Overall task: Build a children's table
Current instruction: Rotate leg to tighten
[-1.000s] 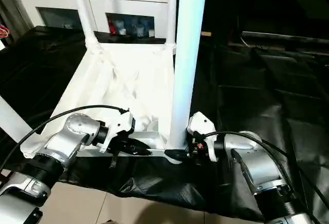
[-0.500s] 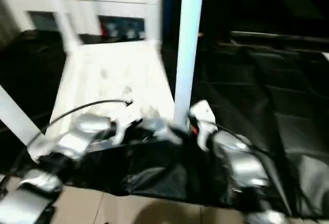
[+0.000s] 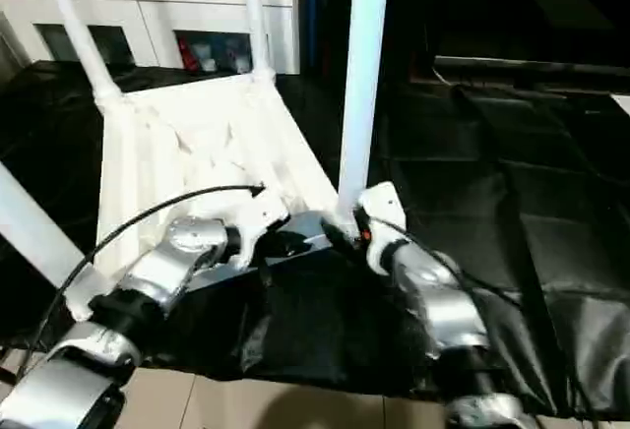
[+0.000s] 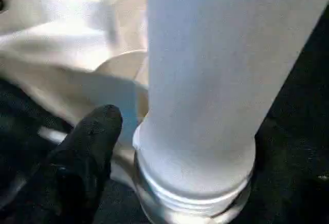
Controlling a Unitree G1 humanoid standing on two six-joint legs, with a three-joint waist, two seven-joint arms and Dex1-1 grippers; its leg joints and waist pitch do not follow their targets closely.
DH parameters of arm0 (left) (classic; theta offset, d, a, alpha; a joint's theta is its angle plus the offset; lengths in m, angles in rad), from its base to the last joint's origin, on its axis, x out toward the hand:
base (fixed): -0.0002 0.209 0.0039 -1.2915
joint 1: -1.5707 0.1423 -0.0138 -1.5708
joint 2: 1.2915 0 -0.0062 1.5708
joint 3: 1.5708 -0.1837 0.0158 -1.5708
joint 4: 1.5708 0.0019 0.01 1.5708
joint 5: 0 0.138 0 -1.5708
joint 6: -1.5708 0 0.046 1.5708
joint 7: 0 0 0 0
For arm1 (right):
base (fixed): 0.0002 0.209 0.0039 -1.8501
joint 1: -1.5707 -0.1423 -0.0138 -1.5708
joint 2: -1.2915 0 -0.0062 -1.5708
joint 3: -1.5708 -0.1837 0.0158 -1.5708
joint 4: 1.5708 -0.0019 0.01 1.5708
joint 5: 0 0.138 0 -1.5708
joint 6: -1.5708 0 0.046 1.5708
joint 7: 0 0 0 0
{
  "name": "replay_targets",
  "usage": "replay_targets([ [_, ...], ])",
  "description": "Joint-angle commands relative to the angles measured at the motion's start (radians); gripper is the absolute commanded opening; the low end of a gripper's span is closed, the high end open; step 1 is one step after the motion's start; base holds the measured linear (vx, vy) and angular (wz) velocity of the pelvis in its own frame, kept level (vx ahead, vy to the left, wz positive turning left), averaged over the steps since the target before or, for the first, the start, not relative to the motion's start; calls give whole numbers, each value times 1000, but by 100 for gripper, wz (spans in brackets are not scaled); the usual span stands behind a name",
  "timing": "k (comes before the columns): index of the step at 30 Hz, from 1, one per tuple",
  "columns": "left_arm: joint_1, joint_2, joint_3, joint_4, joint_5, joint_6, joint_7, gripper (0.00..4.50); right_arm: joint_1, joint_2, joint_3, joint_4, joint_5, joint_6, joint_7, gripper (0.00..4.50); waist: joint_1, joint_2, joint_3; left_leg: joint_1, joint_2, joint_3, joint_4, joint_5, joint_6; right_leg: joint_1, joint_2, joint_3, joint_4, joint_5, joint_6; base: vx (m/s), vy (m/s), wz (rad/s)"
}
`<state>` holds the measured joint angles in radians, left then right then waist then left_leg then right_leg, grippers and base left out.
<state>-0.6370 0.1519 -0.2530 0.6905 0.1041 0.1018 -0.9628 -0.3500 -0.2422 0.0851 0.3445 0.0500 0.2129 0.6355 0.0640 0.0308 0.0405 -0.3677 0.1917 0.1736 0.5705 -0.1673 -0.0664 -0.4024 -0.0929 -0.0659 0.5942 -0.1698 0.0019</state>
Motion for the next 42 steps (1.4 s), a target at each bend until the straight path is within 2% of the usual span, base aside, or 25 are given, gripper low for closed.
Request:
replay_targets([
  [1,8,-11,-18,-67,-83,-73,-106,0,21,-22,90,-39,32,-9,150,408,9,-21,-55,1,27,-5,-64,-273,60,51,-50,36,-86,-328,-172,0,0,0],
  [3,17,10,-22,-87,-102,-81,-166,0,32,-63,93,-64,54,-8,220,408,12,-20,-55,2,30,-5,-63,-265,69,50,-52,38,-84,-315,-180,0,0,0],
  [5,28,48,-36,-97,-104,-91,-229,0,51,-119,105,-100,73,-10,314,408,27,-19,-57,6,35,-3,-61,-248,80,47,-49,39,-77,-262,-199,0,0,0],
  [6,30,56,-40,-97,-101,-95,-240,0,55,-132,106,-108,76,-9,336,408,28,-18,-56,5,35,-1,-61,-244,81,47,-49,40,-75,-252,-204,0,0,0],
  [8,33,70,-41,-94,-97,-103,-256,0,64,-154,105,-125,88,-3,376,408,35,-16,-57,10,38,0,-61,-252,76,43,-48,40,-75,-249,-211,0,0,0],
  [10,39,94,-43,-101,-103,-103,-310,0,79,-193,106,-158,120,15,448,408,42,-18,-56,7,38,-1,-62,-255,73,48,-49,40,-72,-249,-211,0,0,0],
  [12,41,100,-45,-105,-106,-99,-325,0,82,-201,108,-163,124,22,461,408,45,-18,-57,7,39,-1,-62,-253,72,46,-50,40,-71,-250,-209,0,0,0],
  [13,45,113,-50,-114,-108,-96,-352,0,85,-216,117,-169,130,26,485,408,47,-22,-56,6,37,0,-62,-252,70,47,-51,39,-72,-254,-210,0,0,0],
  [17,50,132,-56,-129,-115,-91,-382,0,88,-236,136,-169,131,27,523,408,48,-20,-56,6,37,-1,-62,-251,64,46,-53,39,-73,-275,-204,0,0,0],
  [19,50,137,-56,-135,-120,-87,-394,0,86,-239,140,-169,133,28,532,383,48,-20,-57,6,37,-1,-62,-243,62,47,-52,39,-72,-268,-204,0,0,0],
  [21,51,139,-55,-136,-121,-87,-402,0,84,-239,139,-172,137,37,536,383,48,-21,-57,5,37,-2,-62,-237,63,47,-52,39,-71,-260,-206,0,0,0],
  [23,53,145,-55,-137,-123,-83,-416,0,81,-235,138,-176,142,45,538,348,49,-20,-57,4,37,-1,-61,-230,66,47,-51,39,-69,-244,-212,0,0,0],
  [26,54,147,-55,-139,-125,-81,-417,0,80,-234,140,-177,143,47,537,342,49,-19,-57,5,36,-1,-61,-235,62,48,-51,39,-70,-248,-213,0,0,0],
  [31,50,130,-51,-125,-124,-88,-392,0,98,-211,150,-190,153,51,523,290,50,-20,-57,5,36,-2,-62,-244,56,47,-52,38,-72,-273,-204,0,0,0],
  [36,30,74,-34,-90,-97,-83,-264,0,94,-131,126,-158,145,61,398,277,47,-20,-55,6,34,-3,-65,-263,44,46,-53,38,-76,-305,-193,0,0,0],
  [38,11,38,-30,-62,-69,-75,-171,0,60,-66,104,-90,92,57,244,275,43,-20,-53,8,32,-4,-66,-281,30,42,-53,38,-82,-351,-180,0,0,0],
  [40,-6,11,-30,-38,-47,-67,-102,0,28,-15,79,-25,62,42,126,275,27,-22,-51,5,27,-9,-70,-300,3,44,-53,34,-86,-413,-154,0,0,0],
  [42,-18,-14,-24,-25,-42,-53,-56,0,4,21,59,16,52,47,47,275,19,-21,-50,5,25,-10,-71,-315,-1,43,-53,32,-90,-442,-143,0,0,0],
])
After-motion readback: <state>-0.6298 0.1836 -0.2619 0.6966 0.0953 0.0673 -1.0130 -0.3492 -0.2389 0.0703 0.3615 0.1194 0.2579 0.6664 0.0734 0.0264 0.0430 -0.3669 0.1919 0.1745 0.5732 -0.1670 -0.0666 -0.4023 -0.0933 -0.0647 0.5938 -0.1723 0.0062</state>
